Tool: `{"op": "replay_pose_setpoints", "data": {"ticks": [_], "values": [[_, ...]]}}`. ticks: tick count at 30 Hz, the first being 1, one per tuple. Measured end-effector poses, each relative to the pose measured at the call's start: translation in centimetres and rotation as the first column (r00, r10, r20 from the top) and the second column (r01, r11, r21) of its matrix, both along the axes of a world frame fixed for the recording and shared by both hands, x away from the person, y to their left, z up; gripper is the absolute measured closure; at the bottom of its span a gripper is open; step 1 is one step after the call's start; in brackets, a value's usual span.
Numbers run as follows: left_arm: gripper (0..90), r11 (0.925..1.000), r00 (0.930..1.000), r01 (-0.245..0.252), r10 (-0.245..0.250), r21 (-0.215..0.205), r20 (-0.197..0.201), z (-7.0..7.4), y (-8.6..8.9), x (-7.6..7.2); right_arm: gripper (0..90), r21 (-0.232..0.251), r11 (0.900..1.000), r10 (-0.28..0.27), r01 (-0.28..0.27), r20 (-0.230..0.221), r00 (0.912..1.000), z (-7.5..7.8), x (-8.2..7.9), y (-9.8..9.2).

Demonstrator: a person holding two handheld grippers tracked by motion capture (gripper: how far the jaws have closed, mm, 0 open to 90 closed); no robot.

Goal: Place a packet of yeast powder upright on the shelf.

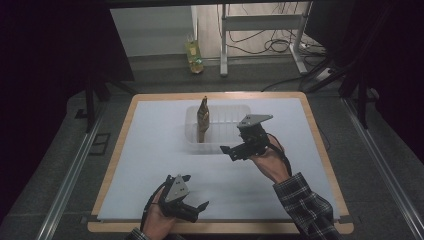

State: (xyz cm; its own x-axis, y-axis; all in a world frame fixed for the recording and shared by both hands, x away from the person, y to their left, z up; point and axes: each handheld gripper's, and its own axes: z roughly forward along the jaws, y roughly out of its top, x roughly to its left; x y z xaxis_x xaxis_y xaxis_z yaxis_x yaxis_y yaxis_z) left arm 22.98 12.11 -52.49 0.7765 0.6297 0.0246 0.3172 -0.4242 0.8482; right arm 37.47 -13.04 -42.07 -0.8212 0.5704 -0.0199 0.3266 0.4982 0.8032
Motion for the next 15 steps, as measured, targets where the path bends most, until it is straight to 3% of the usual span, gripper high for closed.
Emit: {"op": "replay_pose_setpoints", "data": {"ticks": [11, 15], "values": [[0.0, 1.0, 1.0, -0.006, 0.006, -0.002, -0.002, -0.1, -0.1, 0.0, 2.0, -0.007, 1.0, -0.024, 0.024, 0.015, 0.9996, -0.6, -1.2, -2.1], [0.0, 0.9999, 0.9999, -0.013, 0.013, -0.003, -0.004, -0.1, 0.0, 0.0, 1.5, 0.02, 0.999, -0.038, 0.038, 0.018, 0.9991, -1.1, -1.9, -3.5]]}}
